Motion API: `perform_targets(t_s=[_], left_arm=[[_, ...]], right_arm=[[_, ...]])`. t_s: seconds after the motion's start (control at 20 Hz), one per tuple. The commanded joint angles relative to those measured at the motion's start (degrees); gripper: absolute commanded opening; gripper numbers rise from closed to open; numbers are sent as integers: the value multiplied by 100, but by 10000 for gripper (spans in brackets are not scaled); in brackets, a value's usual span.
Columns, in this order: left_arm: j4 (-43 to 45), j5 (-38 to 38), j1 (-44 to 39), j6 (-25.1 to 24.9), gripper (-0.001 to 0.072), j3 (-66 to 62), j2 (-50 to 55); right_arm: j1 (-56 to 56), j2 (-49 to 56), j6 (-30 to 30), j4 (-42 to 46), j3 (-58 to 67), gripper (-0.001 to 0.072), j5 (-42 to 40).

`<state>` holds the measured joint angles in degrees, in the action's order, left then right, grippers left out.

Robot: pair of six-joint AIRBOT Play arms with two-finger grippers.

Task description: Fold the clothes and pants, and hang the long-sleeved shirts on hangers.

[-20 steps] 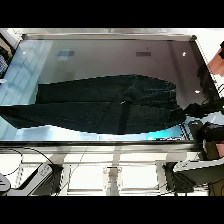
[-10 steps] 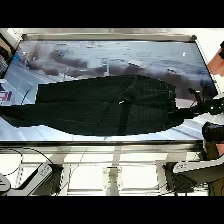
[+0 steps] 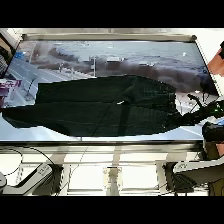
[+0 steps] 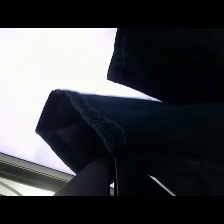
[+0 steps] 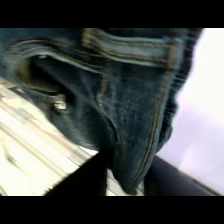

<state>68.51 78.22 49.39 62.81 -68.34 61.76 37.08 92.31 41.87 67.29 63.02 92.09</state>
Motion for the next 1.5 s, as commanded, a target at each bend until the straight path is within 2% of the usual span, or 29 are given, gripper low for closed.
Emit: perform_targets(t_s=[0.0, 0.3, 0.4, 0.5, 0.65, 0.75, 0.9, 1.0, 1.05, 1.15, 1.2, 1.3, 1.45], left_arm=[[2, 4, 0, -2, 28, 33, 98], [-68, -210, 4, -7, 28, 26, 50], [-404, -450, 107, -13, 28, 26, -66], [-1174, -866, 413, -83, 27, 26, -317], [-2522, -1609, 1082, -448, 27, 26, -920], [-2702, -2017, 1388, -522, 28, 26, -1327], [-2721, -2151, 1370, -426, 28, 26, -1648], [-2492, -2000, 1252, -372, 27, 26, -1700], [-2109, -1878, 1196, -39, 27, 26, -1700], [-667, -1652, 1016, 1252, 27, 26, -1690], [-42, -1598, 881, 1637, 27, 26, -1683], [577, -1537, 498, 1801, 27, 26, -1606], [763, -1110, -302, 1803, 26, 26, -1119]], right_arm=[[13, -9, 50, -365, 2, 42, 254], [151, -380, 81, -380, 726, 36, 861], [402, -623, 229, -638, 1220, 36, 881], [763, -933, 251, -1158, 1655, 35, 892], [1425, -1410, 262, -2306, 2159, 35, 903], [1742, -1596, 372, -2977, 2417, 35, 903], [1864, -1709, 758, -3143, 2686, 35, 881], [1862, -1731, 1106, -3005, 2697, 35, 835], [1860, -1725, 1342, -2726, 2697, 35, 809], [1860, -1722, 1864, -1836, 2697, 35, 662], [1858, -1714, 2041, -1438, 2697, 34, 669], [1858, -1661, 2249, -1110, 2695, 34, 671], [1637, -1499, 2444, -713, 2695, 33, 785]])
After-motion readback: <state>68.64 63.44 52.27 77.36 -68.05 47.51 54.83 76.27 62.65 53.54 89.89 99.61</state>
